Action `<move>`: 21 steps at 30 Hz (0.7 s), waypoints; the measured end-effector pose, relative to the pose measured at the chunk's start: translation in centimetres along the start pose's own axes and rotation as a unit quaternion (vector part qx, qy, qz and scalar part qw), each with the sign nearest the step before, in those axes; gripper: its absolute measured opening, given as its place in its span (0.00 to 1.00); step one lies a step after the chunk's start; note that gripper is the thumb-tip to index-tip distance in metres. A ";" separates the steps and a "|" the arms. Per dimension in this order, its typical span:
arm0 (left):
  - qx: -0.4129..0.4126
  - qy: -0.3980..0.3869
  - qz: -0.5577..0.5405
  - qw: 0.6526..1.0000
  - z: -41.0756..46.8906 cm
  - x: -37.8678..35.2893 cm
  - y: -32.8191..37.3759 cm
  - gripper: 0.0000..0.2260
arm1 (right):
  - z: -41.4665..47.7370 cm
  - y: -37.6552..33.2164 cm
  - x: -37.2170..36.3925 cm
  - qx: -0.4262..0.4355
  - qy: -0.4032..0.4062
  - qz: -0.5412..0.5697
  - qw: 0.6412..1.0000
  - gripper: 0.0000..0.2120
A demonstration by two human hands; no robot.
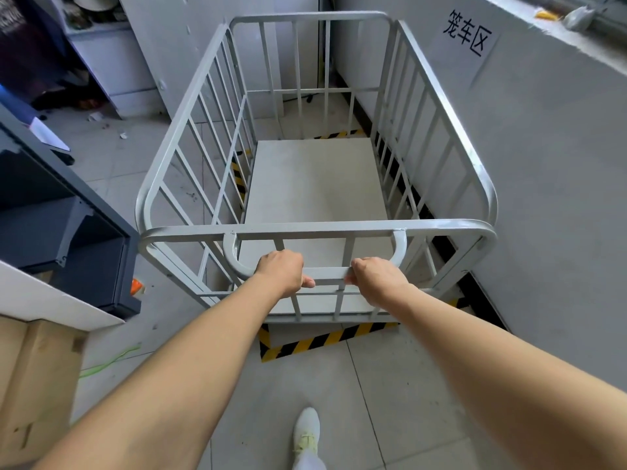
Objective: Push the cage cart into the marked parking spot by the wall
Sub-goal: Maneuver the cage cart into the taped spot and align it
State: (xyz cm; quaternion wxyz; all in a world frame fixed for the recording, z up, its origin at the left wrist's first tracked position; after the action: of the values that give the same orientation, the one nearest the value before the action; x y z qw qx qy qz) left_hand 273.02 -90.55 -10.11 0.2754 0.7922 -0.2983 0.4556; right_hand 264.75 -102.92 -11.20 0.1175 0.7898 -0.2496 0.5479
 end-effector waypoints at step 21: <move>-0.012 0.002 0.008 1.000 0.1 0.1 0.2 0.21 | -0.9 -0.3 0.8 -0.011 -0.004 0.007 1.000 0.10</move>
State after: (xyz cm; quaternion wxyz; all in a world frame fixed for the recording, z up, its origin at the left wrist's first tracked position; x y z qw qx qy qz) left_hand 272.96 -90.77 -10.05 0.2820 0.7857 -0.3092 0.4557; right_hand 264.40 -102.49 -10.08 0.1217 0.7886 -0.2619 0.5429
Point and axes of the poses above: each hand's wrist, its own z-axis towards the middle knuckle, its own x-axis out of the back of the hand, y = z × x, the point moved 9 cm from there along z, towards the middle knuckle, and after that the axes turned 12 degrees about -x, right-handed, at the moved point
